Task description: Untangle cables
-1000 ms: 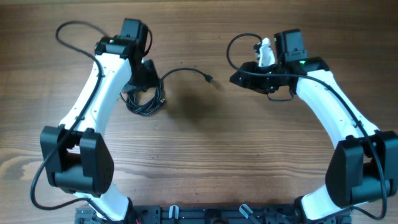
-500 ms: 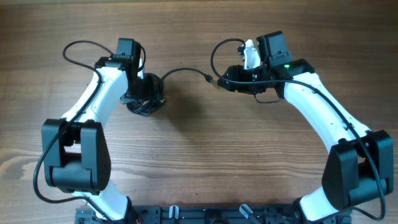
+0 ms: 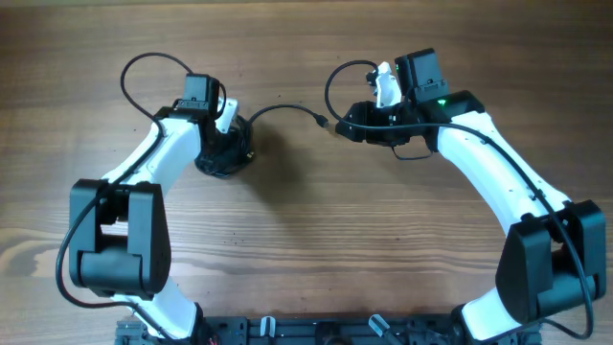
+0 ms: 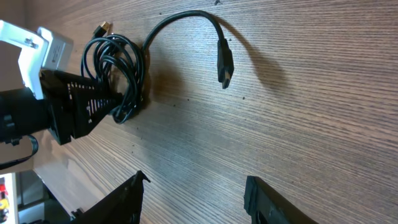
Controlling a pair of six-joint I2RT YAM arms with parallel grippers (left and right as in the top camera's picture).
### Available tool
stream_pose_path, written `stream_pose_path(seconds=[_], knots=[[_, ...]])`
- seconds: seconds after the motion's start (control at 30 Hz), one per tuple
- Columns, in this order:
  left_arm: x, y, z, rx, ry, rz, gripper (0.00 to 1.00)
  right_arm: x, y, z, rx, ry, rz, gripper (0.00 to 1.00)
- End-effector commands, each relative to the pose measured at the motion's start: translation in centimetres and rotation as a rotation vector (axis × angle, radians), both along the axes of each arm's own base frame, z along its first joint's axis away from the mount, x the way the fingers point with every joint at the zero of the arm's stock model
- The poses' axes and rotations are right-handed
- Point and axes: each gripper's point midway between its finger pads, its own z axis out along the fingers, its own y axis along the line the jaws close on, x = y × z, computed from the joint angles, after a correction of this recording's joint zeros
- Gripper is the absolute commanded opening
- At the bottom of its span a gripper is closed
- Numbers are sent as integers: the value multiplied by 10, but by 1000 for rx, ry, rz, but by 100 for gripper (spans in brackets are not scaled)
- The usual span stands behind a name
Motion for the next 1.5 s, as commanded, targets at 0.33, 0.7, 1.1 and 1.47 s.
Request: stream_pose_path(seconds=[0.33, 0.7, 1.1, 1.47], knots=[[-61, -16, -53, -103, 127, -99, 43, 2, 1, 5, -8, -29, 11, 54], [-29, -40, -14, -287, 80, 224, 4, 6, 2, 7, 3, -43, 1, 54], [86, -70, 188, -1166, -17, 1397, 4, 13, 41, 56, 290, -117, 97, 53], [66, -111, 203, -1344, 450, 1581, 4, 21, 90, 89, 367, -280, 136, 48]])
